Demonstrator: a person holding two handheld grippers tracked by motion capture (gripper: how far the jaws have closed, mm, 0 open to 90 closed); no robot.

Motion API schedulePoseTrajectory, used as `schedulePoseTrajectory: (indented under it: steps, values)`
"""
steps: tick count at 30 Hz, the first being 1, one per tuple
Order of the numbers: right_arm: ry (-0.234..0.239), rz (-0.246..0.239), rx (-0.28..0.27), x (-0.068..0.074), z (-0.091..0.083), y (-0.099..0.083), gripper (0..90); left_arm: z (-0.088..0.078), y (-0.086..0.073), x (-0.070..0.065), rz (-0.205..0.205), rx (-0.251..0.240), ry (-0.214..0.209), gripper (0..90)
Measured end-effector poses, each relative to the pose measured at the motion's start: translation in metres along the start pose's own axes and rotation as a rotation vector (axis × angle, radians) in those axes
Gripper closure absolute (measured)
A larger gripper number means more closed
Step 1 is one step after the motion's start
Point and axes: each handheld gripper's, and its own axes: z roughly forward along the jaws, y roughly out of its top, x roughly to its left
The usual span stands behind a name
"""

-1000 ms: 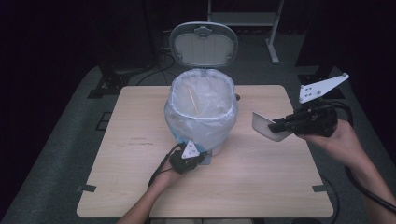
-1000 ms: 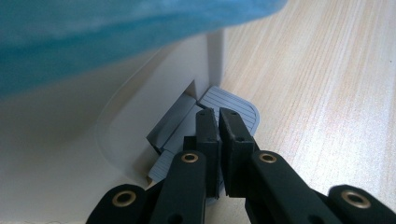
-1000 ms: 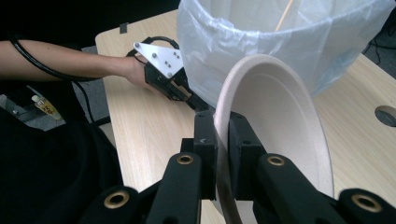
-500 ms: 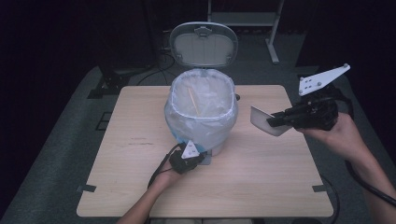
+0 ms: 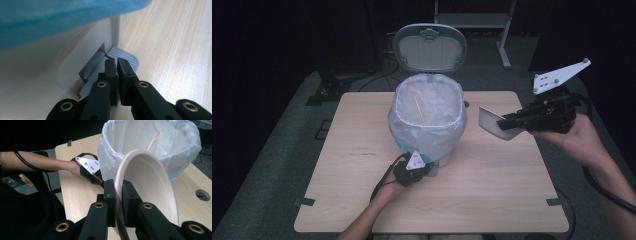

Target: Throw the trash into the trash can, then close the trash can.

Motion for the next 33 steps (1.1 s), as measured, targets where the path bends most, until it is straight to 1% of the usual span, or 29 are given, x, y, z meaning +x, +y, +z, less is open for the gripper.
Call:
schedulePoseTrajectory:
  steps: [4, 10, 14, 17, 19, 23, 27, 30, 33]
  values:
    - [0.006, -0.007, -0.007, 0.0, -0.002, 0.004, 82.8, 0.0, 0.0, 0.0, -0.001, -0.001, -0.002, 87.6]
    - [0.004, -0.013, 0.0, 0.0, -0.003, 0.012, 82.8, 0.0, 0.0, 0.0, 0.001, -0.001, -0.002, 87.6]
    - [0.004, -0.022, -0.002, 0.0, -0.003, 0.018, 82.8, 0.0, 0.0, 0.0, 0.002, -0.002, 0.0, 87.5]
    - [0.004, -0.023, -0.002, 0.0, -0.003, 0.024, 82.8, 0.0, 0.0, 0.0, 0.001, -0.004, -0.007, 87.5]
    - [0.003, -0.032, -0.002, 0.0, -0.003, 0.028, 82.8, 0.0, 0.0, 0.001, 0.003, -0.002, -0.007, 87.5]
    - [0.01, -0.038, -0.007, -0.001, 0.0, 0.034, 82.8, 0.0, -0.001, 0.001, -0.016, -0.012, -0.008, 86.5]
    - [0.022, -0.04, -0.003, -0.002, 0.004, 0.038, 82.8, 0.0, 0.0, 0.002, -0.015, -0.009, -0.012, 86.6]
    - [0.044, -0.037, -0.018, -0.004, 0.007, 0.042, 82.8, 0.0, -0.001, 0.002, -0.019, -0.013, -0.012, 86.6]
    - [0.05, -0.041, -0.021, -0.004, 0.01, 0.046, 82.7, 0.001, -0.001, 0.002, -0.022, -0.014, -0.016, 86.6]
